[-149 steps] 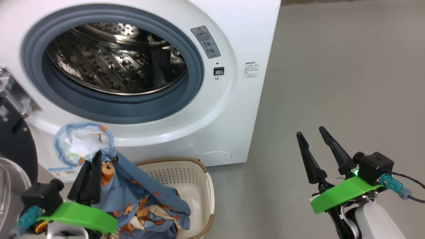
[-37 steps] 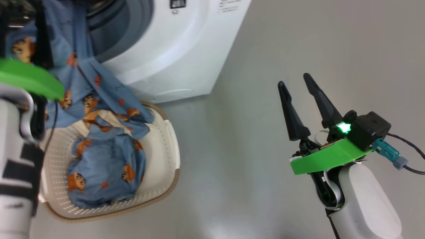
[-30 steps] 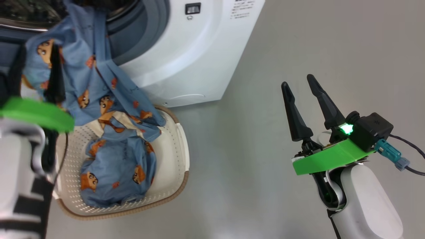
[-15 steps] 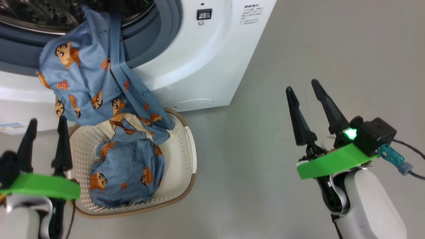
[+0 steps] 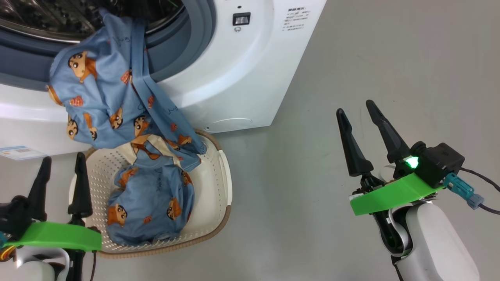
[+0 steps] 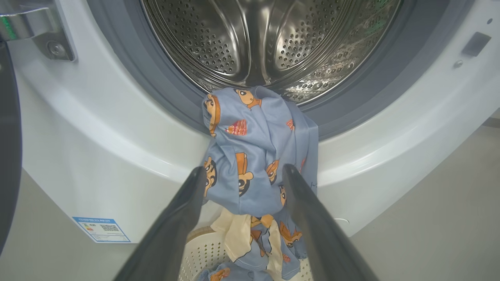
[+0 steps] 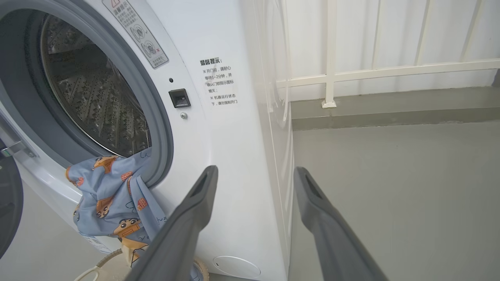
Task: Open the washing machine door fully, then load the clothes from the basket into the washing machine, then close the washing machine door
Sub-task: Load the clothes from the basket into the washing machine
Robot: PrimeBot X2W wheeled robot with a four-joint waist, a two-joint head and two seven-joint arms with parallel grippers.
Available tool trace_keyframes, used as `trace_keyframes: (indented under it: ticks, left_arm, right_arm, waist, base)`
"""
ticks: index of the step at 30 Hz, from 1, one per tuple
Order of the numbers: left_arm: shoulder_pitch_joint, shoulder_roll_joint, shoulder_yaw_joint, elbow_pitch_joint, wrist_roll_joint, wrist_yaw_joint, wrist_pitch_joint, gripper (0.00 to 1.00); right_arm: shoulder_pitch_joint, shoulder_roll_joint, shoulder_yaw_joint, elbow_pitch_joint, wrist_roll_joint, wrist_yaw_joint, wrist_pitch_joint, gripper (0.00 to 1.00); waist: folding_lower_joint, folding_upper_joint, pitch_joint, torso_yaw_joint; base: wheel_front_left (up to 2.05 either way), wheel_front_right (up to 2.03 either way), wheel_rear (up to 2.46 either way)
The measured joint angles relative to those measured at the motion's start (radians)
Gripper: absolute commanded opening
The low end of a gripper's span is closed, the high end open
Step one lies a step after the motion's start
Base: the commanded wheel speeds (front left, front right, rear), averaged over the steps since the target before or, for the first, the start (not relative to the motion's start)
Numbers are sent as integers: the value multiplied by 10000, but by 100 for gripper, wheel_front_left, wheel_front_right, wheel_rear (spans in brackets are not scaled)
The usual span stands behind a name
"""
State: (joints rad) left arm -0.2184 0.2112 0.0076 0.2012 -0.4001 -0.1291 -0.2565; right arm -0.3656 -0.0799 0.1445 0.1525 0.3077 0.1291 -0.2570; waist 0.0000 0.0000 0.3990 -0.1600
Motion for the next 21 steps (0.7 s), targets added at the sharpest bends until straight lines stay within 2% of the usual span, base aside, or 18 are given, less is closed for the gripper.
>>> trace_keyframes:
  ticks: [5, 10, 21]
  left_arm:
    - [-5, 17, -360, 430, -209, 0, 134, 100]
    - [-250, 138, -1047, 1281, -1114, 0, 487, 100]
    - [-2809, 767, -3317, 4589, -2679, 0, 790, 100]
  right_arm:
    - [0, -12, 19, 25, 2, 0, 0, 100]
    - [1, -17, 31, 23, 2, 0, 0, 100]
    - [-40, 40, 98, -90, 6, 0, 0, 100]
  waist:
    - [0, 0, -37, -64]
    - [0, 0, 26, -136]
    - [0, 0, 600, -452]
  base:
    - [0, 0, 0]
    - [0, 0, 0]
    - [0, 0, 0]
